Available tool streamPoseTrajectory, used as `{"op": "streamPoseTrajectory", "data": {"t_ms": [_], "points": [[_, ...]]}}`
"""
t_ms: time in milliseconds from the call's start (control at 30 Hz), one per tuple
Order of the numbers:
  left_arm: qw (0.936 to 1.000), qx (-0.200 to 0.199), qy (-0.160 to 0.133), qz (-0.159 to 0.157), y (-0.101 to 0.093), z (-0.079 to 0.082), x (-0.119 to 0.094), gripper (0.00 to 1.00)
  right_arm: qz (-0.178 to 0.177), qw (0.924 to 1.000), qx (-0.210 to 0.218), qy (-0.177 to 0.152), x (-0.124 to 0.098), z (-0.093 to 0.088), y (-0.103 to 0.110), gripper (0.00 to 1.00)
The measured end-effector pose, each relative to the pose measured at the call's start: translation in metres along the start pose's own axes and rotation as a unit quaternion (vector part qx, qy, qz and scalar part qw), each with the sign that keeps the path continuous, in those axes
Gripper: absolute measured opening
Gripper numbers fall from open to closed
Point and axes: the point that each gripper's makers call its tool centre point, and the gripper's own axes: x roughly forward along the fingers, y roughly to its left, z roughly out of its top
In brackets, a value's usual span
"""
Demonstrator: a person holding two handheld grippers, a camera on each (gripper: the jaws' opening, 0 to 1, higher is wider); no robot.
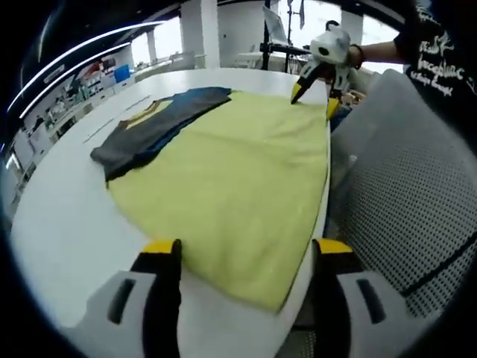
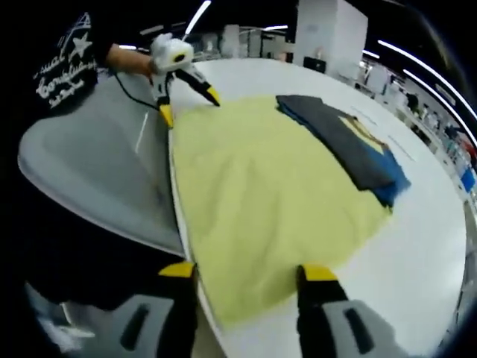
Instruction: Fold the garment on the visible template until the final outline fits inside the template.
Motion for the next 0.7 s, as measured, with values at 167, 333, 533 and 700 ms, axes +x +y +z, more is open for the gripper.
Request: {"op": "streamPoseTrajectory", "data": {"t_ms": [167,333,533,700], "points": [[0.9999,-0.006,0.006,0.008,0.006,-0.001,0.004,0.52,-0.005,1.0000,0.003,0.001,0.000,0.002,-0.002,0.36],[1.0000,-0.001,0.006,0.005,0.005,0.003,0.008,0.31,0.000,1.0000,0.000,0.001,0.002,0.004,0.001,0.24],[1.0000,0.002,0.007,0.005,0.009,0.002,0.010,0.15,-0.007,1.0000,0.003,-0.006,0.005,0.007,-0.002,0.12],[0.9999,-0.005,0.008,0.003,0.012,0.005,0.011,0.01,-0.015,0.9997,0.015,-0.016,0.009,0.012,-0.008,0.01]]}}
